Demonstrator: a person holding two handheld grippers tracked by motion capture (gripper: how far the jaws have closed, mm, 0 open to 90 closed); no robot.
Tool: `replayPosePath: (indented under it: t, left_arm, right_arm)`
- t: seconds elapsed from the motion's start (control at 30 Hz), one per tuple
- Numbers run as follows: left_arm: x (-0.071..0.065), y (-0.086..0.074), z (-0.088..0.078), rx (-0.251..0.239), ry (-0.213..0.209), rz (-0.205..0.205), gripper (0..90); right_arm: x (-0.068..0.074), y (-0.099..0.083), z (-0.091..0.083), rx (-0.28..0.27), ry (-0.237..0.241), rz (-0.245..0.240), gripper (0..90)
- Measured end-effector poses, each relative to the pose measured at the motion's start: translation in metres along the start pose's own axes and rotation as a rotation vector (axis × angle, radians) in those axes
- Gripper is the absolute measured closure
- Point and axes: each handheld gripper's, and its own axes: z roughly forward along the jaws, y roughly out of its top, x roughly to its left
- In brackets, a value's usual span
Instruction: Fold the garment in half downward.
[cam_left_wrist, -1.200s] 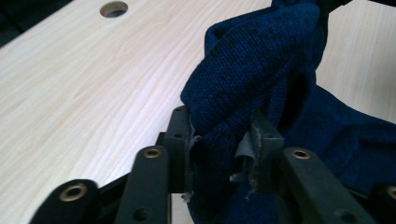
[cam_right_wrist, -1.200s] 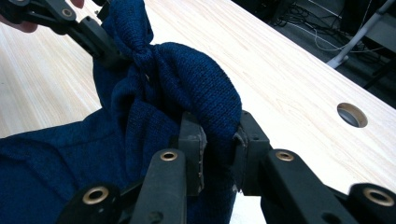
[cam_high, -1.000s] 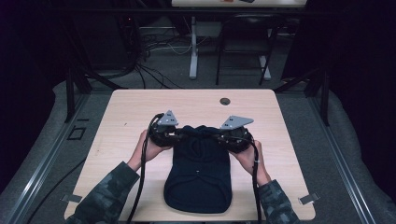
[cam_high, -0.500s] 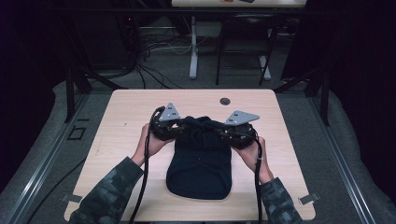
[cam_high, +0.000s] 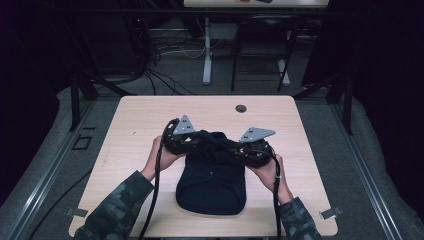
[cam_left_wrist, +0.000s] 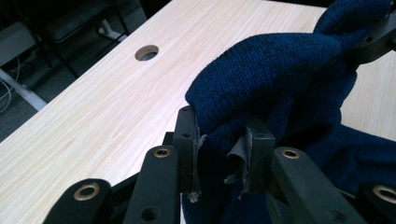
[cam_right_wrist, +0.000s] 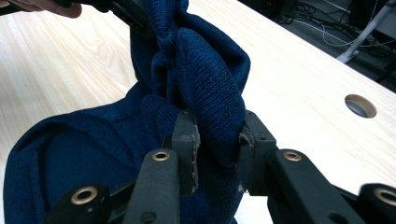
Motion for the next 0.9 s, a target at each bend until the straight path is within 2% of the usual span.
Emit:
replayPosePath:
  t: [0.23,0.43,0.63,0.73,0.9]
  left_arm:
    - [-0.003,-0.007,0.001,0.032,-0.010,-0.011,66.3]
    - [-0.002,-0.008,0.001,0.034,-0.011,-0.019,63.5]
    - [-0.004,-0.009,0.000,0.049,-0.017,-0.027,53.9]
    - [-0.006,-0.010,-0.002,0.054,-0.013,-0.025,51.8]
    - [-0.007,-0.014,-0.007,0.050,-0.020,-0.027,54.2]
  right_arm:
    - [0.004,-0.006,0.003,0.018,0.011,-0.016,70.8]
    - [0.007,-0.007,0.004,0.024,0.013,-0.023,70.5]
    - [0.008,-0.008,0.005,0.021,0.020,-0.031,70.1]
    - [0.009,-0.009,0.005,0.027,0.023,-0.035,69.9]
    - [0.010,-0.011,0.004,0.029,0.027,-0.034,69.5]
